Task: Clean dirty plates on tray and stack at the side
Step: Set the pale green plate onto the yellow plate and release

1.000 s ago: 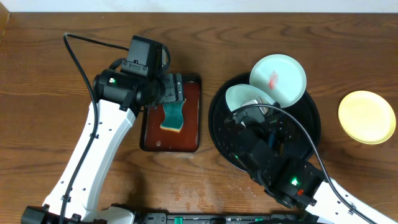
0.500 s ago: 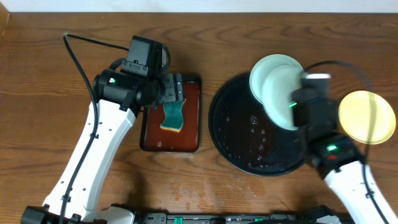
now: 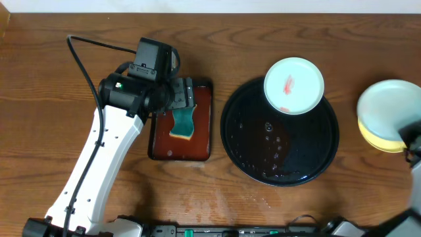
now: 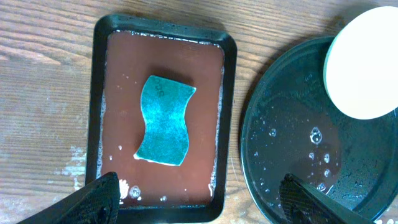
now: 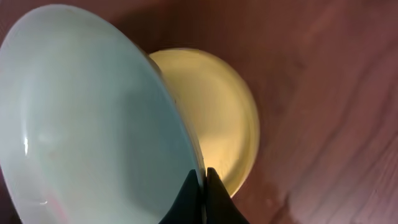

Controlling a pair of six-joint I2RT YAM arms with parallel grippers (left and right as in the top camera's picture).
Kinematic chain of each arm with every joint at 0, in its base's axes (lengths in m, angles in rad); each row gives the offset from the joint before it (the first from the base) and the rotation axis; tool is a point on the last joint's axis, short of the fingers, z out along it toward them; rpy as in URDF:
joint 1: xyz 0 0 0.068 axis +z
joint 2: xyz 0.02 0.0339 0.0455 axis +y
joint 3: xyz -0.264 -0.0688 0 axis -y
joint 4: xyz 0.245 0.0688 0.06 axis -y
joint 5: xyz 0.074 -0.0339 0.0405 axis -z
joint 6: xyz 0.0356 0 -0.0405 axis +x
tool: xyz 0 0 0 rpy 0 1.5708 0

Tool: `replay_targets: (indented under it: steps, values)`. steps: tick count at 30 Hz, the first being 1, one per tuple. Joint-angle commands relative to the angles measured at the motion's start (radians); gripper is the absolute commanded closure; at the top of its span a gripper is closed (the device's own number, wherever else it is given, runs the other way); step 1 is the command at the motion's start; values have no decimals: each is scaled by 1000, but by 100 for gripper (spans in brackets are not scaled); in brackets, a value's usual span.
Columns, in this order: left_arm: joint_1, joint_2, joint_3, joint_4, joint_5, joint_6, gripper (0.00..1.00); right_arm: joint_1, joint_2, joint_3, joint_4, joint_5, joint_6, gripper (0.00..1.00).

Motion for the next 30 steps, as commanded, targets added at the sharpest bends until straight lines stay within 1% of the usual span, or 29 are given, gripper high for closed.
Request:
replay_targets:
  steps: [1,3,6,7,8,9,11,14,18,20,24,27,30]
  values:
    - [0,-3,7,-3,8,-5,18,-58,81,5,27,-18,61,99]
    - [0,-3,7,-3,8,-5,18,-77,140,5,45,5,51,99]
    - [0,-3,7,-3,8,-5,18,-72,182,5,66,-5,-11,99]
    - [0,-3,7,-3,8,-5,18,-65,186,5,82,-31,-48,88]
    - [0,-3,7,-3,8,-5,18,-54,185,5,107,-69,-93,71]
    - [0,-3,7,-3,8,-5,17,-38,178,8,130,-116,-129,60]
    - [0,-3,7,-3,8,-5,17,11,152,19,154,-203,-171,53]
    - [0,-3,7,-3,8,-5,18,121,99,37,171,-304,-246,52]
    - [0,-3,7,-3,8,-5,18,320,59,41,183,-297,-338,53]
    - [0,-3,7,-3,8,-5,18,422,71,40,200,-245,-380,54]
    - [0,-3,7,-3,8,-5,18,580,130,40,246,-38,-468,54]
    - [0,-3,7,-3,8,-5,18,647,208,40,319,59,-528,55]
    - [0,-3,7,-3,8,-5,18,661,292,40,406,60,-549,56]
